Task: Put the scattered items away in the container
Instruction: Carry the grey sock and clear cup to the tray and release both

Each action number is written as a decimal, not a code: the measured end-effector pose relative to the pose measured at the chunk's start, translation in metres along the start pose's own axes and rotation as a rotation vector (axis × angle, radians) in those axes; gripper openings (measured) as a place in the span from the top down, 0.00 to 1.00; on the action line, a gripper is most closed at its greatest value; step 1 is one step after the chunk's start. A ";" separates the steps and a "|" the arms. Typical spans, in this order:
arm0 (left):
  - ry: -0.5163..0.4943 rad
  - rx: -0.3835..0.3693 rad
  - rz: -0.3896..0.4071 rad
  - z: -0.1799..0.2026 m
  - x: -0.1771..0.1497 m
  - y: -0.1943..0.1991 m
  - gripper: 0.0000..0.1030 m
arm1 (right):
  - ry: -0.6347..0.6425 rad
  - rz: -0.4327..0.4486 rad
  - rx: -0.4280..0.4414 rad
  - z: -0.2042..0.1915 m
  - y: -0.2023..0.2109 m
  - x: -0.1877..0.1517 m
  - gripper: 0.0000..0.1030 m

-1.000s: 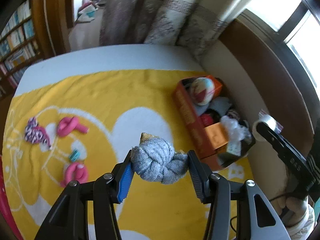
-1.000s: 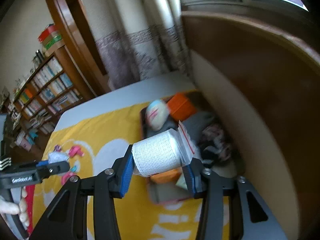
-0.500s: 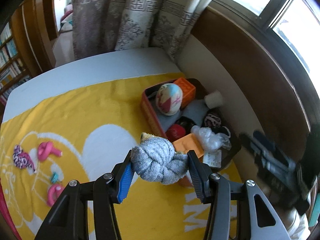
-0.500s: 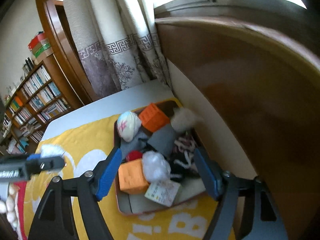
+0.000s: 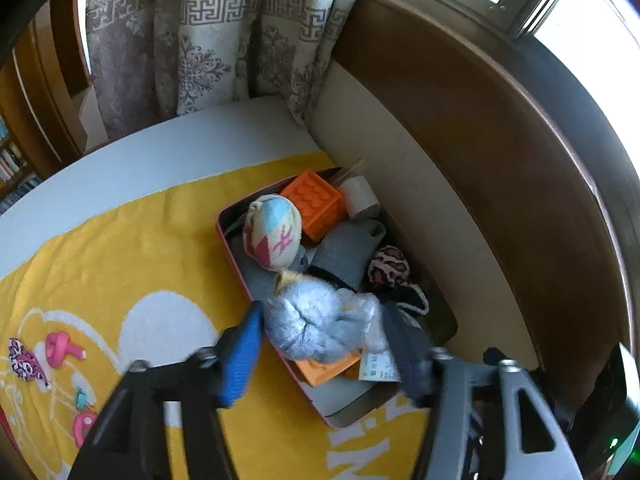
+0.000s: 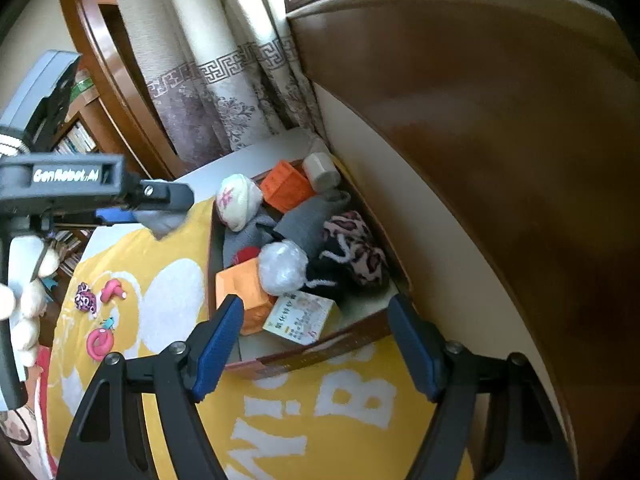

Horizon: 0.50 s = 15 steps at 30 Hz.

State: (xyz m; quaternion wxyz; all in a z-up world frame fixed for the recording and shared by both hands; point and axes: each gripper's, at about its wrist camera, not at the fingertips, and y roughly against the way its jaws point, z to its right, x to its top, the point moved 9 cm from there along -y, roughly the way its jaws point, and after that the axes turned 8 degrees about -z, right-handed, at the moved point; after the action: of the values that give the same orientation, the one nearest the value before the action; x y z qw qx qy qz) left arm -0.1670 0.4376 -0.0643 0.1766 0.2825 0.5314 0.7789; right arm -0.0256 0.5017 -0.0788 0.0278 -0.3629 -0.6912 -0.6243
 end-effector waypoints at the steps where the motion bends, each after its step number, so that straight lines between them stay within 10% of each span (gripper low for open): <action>1: 0.004 0.003 0.008 0.001 0.002 0.001 0.26 | -0.002 -0.002 0.000 0.001 -0.001 0.000 0.24; 15: 0.099 0.003 0.023 -0.044 -0.014 0.011 0.26 | 0.017 -0.030 0.028 -0.018 -0.012 -0.007 0.24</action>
State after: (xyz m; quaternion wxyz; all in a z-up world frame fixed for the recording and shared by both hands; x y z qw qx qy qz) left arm -0.1835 0.3938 -0.0692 0.1407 0.2501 0.5374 0.7930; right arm -0.0343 0.4827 -0.0889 0.0292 -0.3465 -0.7051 -0.6180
